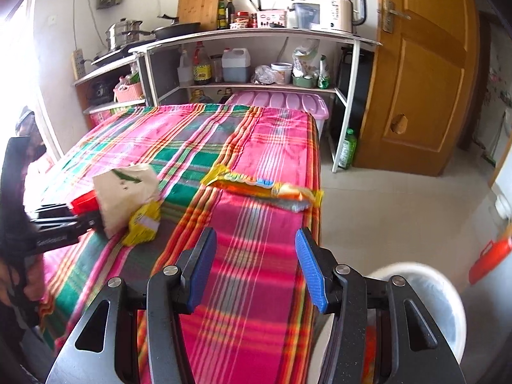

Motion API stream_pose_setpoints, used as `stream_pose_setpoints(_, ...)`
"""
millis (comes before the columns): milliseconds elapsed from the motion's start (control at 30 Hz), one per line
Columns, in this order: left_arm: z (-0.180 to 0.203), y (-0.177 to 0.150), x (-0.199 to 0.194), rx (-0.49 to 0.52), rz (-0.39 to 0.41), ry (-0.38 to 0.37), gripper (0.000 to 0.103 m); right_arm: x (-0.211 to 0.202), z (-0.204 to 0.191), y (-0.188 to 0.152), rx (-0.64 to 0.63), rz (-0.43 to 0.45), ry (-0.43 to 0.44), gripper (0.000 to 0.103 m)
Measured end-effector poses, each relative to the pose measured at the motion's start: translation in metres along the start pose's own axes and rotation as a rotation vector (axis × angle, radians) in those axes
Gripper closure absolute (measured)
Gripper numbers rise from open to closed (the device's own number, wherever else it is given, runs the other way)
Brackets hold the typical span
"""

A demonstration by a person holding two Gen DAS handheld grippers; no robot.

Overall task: Collect trash
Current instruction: 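Grasp the red snack packet with the left tool while the right tool grasps the yellow snack stick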

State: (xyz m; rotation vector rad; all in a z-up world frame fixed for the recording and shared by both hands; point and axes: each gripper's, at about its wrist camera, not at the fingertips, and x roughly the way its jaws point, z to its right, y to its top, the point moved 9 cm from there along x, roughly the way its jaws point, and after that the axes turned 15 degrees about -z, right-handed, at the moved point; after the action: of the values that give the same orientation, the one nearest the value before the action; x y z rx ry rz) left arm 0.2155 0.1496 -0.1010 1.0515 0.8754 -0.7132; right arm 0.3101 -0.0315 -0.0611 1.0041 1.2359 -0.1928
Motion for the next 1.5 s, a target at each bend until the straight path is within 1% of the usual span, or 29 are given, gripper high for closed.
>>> stream_pose_setpoints(100,0.0,0.001,-0.002,0.002,0.004,-0.014,0.076,0.013,0.001,0.016,-0.054,-0.004,-0.026,0.051)
stream_pose_setpoints(200,-0.001,0.0,-0.003,0.0,0.005,-0.026,0.076,0.026,0.005,0.028,-0.087,-0.011,-0.043,0.051)
stream_pose_setpoints(367,-0.001,-0.001,-0.002,-0.008,-0.002,-0.052,0.076,0.049,0.007,0.046,-0.133,-0.032,-0.045,0.051)
stream_pose_setpoints(533,-0.003,0.0,0.0,-0.018,-0.009,-0.085,0.076,0.072,0.003,0.048,-0.193,-0.094,-0.043,0.051)
stream_pose_setpoints(633,-0.003,0.0,0.0,-0.018,-0.01,-0.096,0.076,0.081,-0.001,0.042,-0.208,-0.134,-0.031,0.052)
stream_pose_setpoints(667,-0.003,0.0,0.0,-0.018,-0.01,-0.097,0.076,0.083,-0.001,0.042,-0.204,-0.139,-0.027,0.055)
stream_pose_setpoints(733,-0.002,0.001,0.0,-0.016,-0.01,-0.098,0.076,0.085,0.0,0.04,-0.183,-0.151,-0.017,0.085)
stream_pose_setpoints(767,-0.002,0.001,0.0,-0.014,-0.009,-0.097,0.076,0.084,0.0,0.038,-0.171,-0.152,-0.02,0.086)
stream_pose_setpoints(800,-0.002,0.001,0.0,-0.013,-0.008,-0.096,0.076,0.083,0.0,0.037,-0.165,-0.151,-0.018,0.09)
stream_pose_setpoints(900,-0.001,0.001,-0.002,-0.008,0.0,-0.092,0.076,0.074,-0.002,0.033,-0.135,-0.143,-0.01,0.095)
stream_pose_setpoints(1067,0.004,-0.003,-0.01,0.007,0.025,-0.078,0.078,0.05,-0.005,0.022,-0.061,-0.116,0.029,0.095)
stream_pose_setpoints(1267,0.01,-0.014,-0.02,0.01,0.045,-0.079,0.08,0.025,-0.011,-0.008,0.02,-0.102,0.059,0.095)
stream_pose_setpoints(1500,0.019,-0.028,-0.039,0.025,0.077,-0.087,0.082,-0.006,-0.02,-0.035,0.057,-0.074,0.074,0.095)
